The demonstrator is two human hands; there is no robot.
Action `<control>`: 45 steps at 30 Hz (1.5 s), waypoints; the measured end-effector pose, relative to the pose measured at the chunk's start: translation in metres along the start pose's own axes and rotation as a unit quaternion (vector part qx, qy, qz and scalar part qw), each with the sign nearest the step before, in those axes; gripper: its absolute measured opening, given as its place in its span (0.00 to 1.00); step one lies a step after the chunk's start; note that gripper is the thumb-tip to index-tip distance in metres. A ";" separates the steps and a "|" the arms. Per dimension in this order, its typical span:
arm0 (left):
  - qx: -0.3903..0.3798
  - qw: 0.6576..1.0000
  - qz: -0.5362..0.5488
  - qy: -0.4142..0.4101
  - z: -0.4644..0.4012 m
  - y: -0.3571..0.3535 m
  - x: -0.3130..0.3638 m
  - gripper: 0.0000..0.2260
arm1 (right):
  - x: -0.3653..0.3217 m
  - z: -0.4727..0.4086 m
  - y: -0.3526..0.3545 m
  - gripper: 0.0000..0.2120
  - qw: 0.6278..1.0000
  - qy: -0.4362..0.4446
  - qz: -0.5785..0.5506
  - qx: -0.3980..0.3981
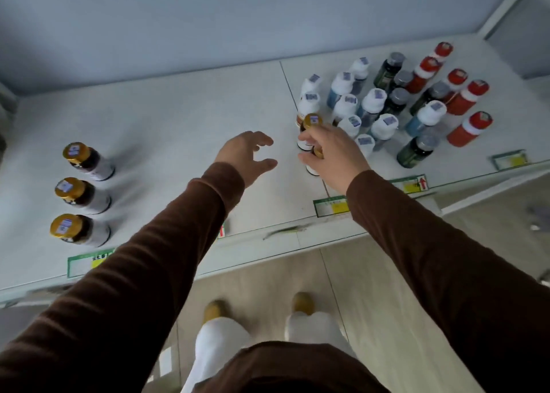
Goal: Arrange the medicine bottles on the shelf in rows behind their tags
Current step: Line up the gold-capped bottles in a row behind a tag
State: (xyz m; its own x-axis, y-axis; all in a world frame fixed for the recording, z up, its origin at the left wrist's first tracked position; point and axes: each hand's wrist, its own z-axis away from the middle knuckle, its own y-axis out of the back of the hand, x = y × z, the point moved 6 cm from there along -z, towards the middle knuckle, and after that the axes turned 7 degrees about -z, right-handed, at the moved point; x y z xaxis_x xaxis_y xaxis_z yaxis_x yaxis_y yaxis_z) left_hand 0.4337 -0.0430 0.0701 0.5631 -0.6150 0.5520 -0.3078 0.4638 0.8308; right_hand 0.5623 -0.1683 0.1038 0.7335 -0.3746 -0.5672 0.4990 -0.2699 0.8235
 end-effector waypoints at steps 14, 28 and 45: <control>0.012 0.999 0.007 0.036 -0.042 -0.115 0.044 0.18 | 0.062 -0.019 0.001 0.22 0.995 0.009 0.031 -0.094; -0.184 0.789 0.584 0.051 -0.013 -0.058 0.040 0.17 | 0.034 -0.044 0.042 0.21 0.927 -0.100 -0.361 -0.014; 0.074 0.970 0.216 0.079 0.016 0.039 -0.020 0.19 | -0.072 -0.075 0.008 0.17 0.976 0.094 -0.178 -0.079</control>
State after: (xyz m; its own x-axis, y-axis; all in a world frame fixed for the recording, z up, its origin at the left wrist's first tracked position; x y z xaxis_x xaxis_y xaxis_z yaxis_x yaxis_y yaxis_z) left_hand 0.3984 -0.0233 0.0925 0.4636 -0.2723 0.8432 -0.6421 0.5524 0.5315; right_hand 0.5475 -0.0768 0.1519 0.5655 -0.1085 -0.8176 0.7913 -0.2082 0.5750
